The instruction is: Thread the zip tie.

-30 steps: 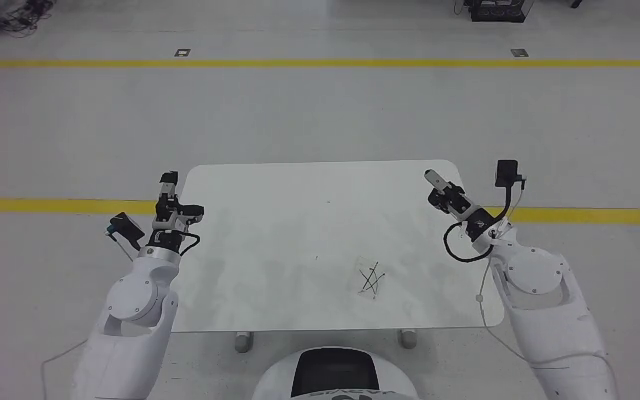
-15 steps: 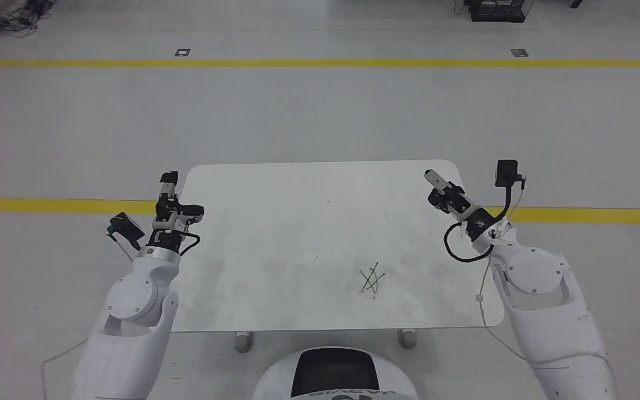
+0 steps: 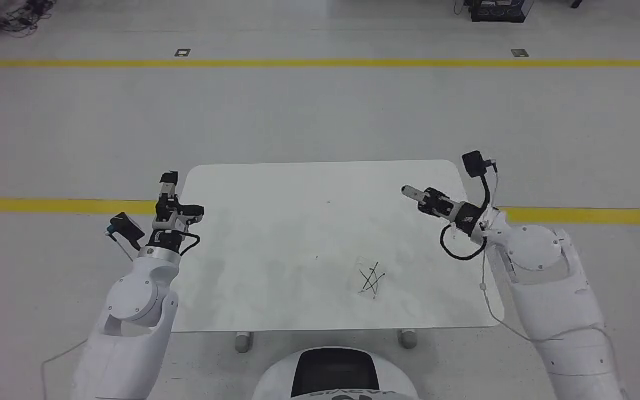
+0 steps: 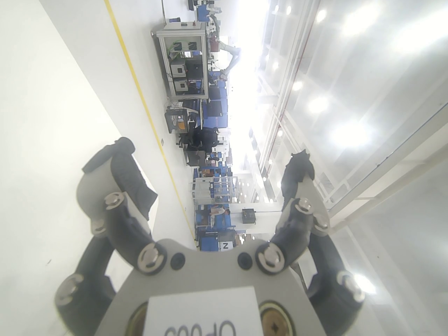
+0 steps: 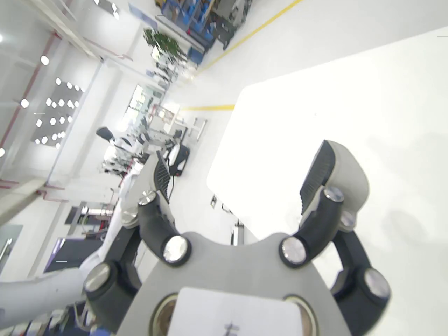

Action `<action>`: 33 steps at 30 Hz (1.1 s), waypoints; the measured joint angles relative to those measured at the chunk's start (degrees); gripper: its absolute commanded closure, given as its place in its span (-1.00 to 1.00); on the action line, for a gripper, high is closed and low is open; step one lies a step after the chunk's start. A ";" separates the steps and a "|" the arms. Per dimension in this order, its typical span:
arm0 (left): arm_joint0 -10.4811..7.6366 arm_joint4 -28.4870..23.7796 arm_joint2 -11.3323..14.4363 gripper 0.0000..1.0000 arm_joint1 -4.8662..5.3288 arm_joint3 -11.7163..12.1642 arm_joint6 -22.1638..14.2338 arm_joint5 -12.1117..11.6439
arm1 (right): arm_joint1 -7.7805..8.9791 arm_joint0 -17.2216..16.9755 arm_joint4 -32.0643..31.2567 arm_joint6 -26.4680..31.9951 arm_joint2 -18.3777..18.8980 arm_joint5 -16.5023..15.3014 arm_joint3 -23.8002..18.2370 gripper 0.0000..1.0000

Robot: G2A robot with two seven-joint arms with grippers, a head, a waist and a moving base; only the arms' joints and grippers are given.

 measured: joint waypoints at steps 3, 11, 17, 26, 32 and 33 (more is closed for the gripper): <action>0.00 0.00 0.00 -1.00 0.00 0.00 0.00 0.00 | 0.54 2.36 -3.74 8.72 -2.24 -1.25 1.33 -1.00; 0.00 0.00 0.00 -1.00 0.00 0.00 0.00 0.00 | 0.81 4.02 -2.16 18.35 -4.53 -1.28 2.91 -1.00; 0.00 0.00 0.00 -1.00 0.00 0.00 0.00 0.00 | 0.81 4.04 -2.23 17.78 -4.54 -1.32 2.84 -1.00; 0.00 0.00 0.00 -1.00 0.00 0.00 0.00 0.00 | 1.89 8.41 -17.34 27.95 -12.61 3.45 -2.97 -1.00; 0.00 0.00 0.00 -1.00 0.00 0.00 0.00 0.00 | 3.96 13.72 -19.76 27.33 -25.99 3.67 -0.52 -1.00; 0.00 0.00 0.00 -1.00 0.00 0.00 0.00 0.00 | 4.15 14.14 -19.38 27.34 -27.79 3.24 -0.14 -1.00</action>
